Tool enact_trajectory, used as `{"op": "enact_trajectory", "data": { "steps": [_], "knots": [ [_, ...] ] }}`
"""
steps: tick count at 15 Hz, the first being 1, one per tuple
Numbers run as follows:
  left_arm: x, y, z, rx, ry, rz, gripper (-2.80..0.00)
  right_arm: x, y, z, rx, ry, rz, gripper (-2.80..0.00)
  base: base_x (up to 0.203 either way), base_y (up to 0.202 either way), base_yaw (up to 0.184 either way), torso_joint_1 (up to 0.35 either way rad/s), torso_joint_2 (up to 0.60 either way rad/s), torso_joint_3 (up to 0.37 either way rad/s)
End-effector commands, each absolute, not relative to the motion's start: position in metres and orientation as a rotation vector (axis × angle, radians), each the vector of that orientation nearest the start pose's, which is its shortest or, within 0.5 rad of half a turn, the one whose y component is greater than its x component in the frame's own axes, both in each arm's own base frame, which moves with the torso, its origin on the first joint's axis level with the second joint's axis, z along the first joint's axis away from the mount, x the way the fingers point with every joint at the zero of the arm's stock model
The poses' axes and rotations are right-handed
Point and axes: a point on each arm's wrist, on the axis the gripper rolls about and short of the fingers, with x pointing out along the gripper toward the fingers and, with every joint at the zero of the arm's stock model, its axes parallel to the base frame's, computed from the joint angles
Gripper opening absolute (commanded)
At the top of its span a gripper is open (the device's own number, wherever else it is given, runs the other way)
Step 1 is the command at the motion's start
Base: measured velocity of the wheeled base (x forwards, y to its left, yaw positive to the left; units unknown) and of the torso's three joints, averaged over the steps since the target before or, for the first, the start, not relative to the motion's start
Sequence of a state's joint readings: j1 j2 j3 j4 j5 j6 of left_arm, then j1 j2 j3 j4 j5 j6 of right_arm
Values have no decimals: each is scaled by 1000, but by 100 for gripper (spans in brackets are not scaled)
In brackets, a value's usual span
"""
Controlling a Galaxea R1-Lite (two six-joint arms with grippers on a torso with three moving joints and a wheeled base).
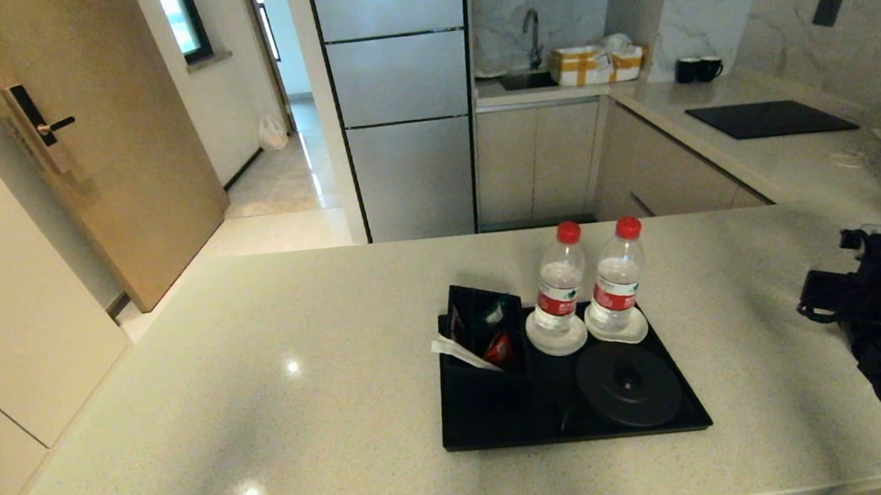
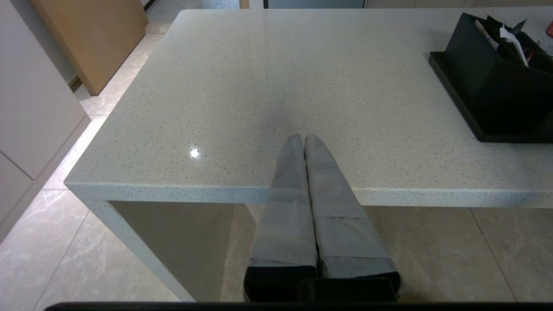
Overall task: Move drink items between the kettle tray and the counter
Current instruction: Return the kettle to its original position
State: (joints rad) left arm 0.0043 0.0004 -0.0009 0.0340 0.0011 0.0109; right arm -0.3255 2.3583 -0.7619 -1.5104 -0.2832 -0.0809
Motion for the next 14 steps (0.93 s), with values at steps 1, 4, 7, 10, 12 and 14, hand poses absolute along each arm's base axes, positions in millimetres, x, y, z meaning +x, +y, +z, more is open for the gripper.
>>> {"op": "enact_trajectory", "data": {
  "steps": [1,4,7,10,12,14],
  "knots": [
    [-23,0,72,11,32,6,-280,362,-129,26,-77,111,-605,-280,0,0,0,0,0,0],
    [-23,0,72,11,33,6,-280,360,-128,24,-77,123,-604,-280,0,0,0,0,0,0],
    [-23,0,72,11,32,6,-280,354,-126,22,-78,138,-600,-280,0,0,0,0,0,0],
    [-23,0,72,11,32,6,-280,344,-122,35,-77,136,-585,-280,0,0,0,0,0,0],
    [-23,0,72,11,33,6,-280,337,-119,45,-78,130,-573,-280,0,0,0,0,0,0],
    [-23,0,72,11,32,6,-280,329,-116,58,-78,124,-572,-280,0,0,0,0,0,0]
  ]
}}
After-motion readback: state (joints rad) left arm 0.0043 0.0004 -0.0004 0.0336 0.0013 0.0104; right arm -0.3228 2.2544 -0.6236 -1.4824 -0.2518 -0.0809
